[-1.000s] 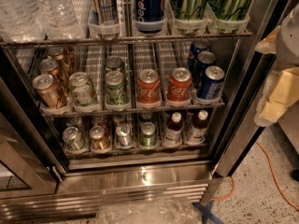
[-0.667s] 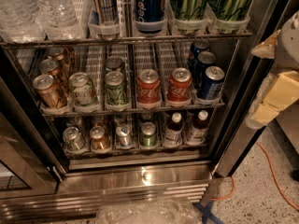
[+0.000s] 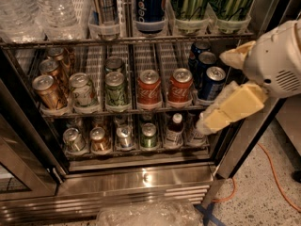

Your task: Pick pepsi can from middle shelf of fridge

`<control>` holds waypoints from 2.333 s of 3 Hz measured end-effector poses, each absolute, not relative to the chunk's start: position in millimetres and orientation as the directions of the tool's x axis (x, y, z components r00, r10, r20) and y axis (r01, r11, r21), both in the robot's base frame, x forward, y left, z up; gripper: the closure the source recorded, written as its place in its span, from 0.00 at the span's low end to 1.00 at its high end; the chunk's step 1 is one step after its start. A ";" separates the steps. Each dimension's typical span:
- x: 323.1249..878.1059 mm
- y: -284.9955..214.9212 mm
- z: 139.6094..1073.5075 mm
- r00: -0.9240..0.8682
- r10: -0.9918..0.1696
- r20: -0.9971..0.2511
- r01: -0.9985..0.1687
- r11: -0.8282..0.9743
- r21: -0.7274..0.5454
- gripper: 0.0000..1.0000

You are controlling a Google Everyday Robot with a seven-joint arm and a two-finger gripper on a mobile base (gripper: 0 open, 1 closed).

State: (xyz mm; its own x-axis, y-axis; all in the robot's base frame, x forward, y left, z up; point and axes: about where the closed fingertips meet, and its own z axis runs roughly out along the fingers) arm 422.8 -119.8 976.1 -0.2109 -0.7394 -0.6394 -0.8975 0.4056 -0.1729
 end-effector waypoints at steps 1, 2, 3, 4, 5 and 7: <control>427.9 -85.4 971.4 -0.126 -0.643 -0.755 -0.905 0.386 -0.178 0.00; 425.0 -69.8 987.5 -0.050 -0.613 -0.789 -0.914 0.347 -0.211 0.00; 424.5 -68.0 987.4 -0.052 -0.620 -0.783 -0.912 0.349 -0.216 0.00; 426.7 -64.0 974.0 -0.055 -0.595 -0.802 -0.896 0.384 -0.224 0.00; 420.5 -47.1 924.2 -0.068 -0.524 -0.849 -0.869 0.450 -0.208 0.00; 428.0 -67.1 805.5 -0.206 -0.271 -0.940 -0.726 0.687 -0.039 0.00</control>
Offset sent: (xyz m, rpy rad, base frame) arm 0.0047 0.0278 -0.0051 0.1240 -0.0548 0.0337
